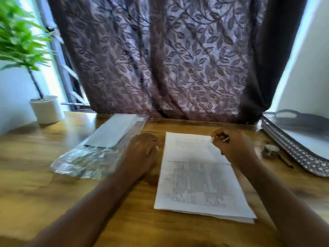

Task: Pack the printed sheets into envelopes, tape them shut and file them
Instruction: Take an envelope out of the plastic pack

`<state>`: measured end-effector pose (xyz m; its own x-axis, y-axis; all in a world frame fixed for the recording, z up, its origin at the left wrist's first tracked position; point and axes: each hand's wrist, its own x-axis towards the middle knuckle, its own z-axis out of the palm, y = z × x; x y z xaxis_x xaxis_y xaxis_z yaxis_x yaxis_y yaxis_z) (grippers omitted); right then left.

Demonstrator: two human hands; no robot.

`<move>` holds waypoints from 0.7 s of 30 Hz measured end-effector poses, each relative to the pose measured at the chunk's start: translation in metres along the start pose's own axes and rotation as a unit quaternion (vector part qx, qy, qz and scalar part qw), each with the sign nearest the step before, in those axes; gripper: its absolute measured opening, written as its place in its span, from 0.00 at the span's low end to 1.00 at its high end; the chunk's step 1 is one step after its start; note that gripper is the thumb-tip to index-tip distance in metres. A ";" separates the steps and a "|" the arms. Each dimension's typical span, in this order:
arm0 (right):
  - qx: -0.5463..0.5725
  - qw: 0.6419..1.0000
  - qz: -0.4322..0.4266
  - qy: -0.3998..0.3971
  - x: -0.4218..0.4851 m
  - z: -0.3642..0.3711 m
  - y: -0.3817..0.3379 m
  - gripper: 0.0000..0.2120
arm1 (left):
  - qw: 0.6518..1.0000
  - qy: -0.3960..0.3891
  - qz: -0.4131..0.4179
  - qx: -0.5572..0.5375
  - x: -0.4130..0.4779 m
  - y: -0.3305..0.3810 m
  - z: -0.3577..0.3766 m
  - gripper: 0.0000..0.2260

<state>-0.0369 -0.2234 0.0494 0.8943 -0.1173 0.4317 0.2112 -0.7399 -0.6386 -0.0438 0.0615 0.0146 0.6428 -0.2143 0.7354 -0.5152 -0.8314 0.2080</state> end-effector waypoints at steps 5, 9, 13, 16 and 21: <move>0.103 0.989 -0.086 -0.055 -0.041 0.049 -0.087 0.07 | 0.996 0.016 -0.091 0.003 -0.049 -0.055 -0.069 0.09; 0.105 0.967 -0.157 -0.171 -0.070 0.104 -0.143 0.10 | 0.967 0.003 -0.229 0.111 -0.083 -0.087 -0.103 0.23; 0.056 0.940 -0.215 -0.257 -0.086 0.152 -0.185 0.14 | 0.918 -0.062 -0.352 0.168 -0.098 -0.105 -0.116 0.39; 0.026 0.931 -0.235 -0.277 -0.090 0.177 -0.215 0.16 | 0.903 -0.061 -0.409 0.113 -0.099 -0.111 -0.116 0.43; -0.081 0.911 -0.215 -0.341 -0.087 0.215 -0.242 0.14 | 0.903 -0.050 -0.417 0.096 -0.102 -0.115 -0.114 0.40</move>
<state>-0.0812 0.1081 0.0299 0.7914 0.6051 0.0874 0.5883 -0.7148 -0.3780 -0.1146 0.2378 -0.0103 0.8144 0.4896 0.3116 0.2719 -0.7962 0.5404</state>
